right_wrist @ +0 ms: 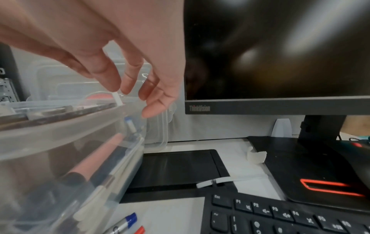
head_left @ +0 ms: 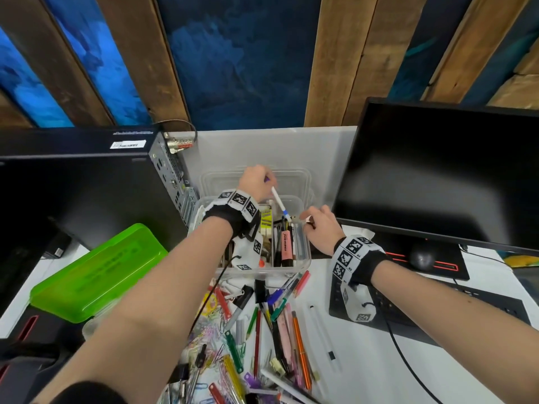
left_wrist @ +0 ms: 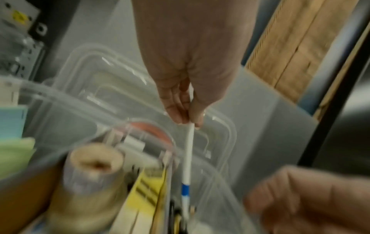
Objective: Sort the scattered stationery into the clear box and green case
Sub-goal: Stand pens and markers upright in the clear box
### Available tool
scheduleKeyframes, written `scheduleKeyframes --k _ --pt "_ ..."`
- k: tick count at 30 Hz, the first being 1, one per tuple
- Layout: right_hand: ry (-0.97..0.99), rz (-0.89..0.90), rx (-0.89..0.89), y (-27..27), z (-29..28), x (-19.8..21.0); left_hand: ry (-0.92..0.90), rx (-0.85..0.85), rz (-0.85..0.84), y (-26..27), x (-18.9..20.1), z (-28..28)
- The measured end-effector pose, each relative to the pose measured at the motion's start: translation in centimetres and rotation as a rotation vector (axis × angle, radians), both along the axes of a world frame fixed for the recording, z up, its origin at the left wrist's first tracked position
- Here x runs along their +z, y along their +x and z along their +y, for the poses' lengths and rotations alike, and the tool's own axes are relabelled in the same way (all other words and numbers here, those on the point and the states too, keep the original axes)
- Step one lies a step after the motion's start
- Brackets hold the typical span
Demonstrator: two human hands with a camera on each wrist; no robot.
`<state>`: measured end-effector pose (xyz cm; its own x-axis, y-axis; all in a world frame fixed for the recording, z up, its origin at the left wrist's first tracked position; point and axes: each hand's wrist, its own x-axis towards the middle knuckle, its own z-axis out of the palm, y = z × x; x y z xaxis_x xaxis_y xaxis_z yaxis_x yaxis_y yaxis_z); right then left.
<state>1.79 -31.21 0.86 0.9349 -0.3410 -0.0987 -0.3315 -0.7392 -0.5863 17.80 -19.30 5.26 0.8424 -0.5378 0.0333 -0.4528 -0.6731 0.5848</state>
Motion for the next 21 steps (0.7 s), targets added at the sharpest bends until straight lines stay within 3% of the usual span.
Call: scheduleKeyframes --k 5,9,16,21 --pt "-0.053 0.015 0.017 0.8 -0.3 0.8 0.117 -0.254 0.107 0.0 2.0 0.3" --pt "-0.091 0.057 0.03 1.2 -0.3 1.3 0.304 -0.378 0.108 -1.8 -1.0 -0.9" --pt "-0.11 0.127 0.052 1.5 -0.7 0.8 0.625 -0.386 -0.31 -5.0 -4.1 -2.5" --pt "-0.007 0.078 -0.023 1.2 -1.2 0.2 0.8 -0.406 -0.295 -5.3 -5.3 -3.5"
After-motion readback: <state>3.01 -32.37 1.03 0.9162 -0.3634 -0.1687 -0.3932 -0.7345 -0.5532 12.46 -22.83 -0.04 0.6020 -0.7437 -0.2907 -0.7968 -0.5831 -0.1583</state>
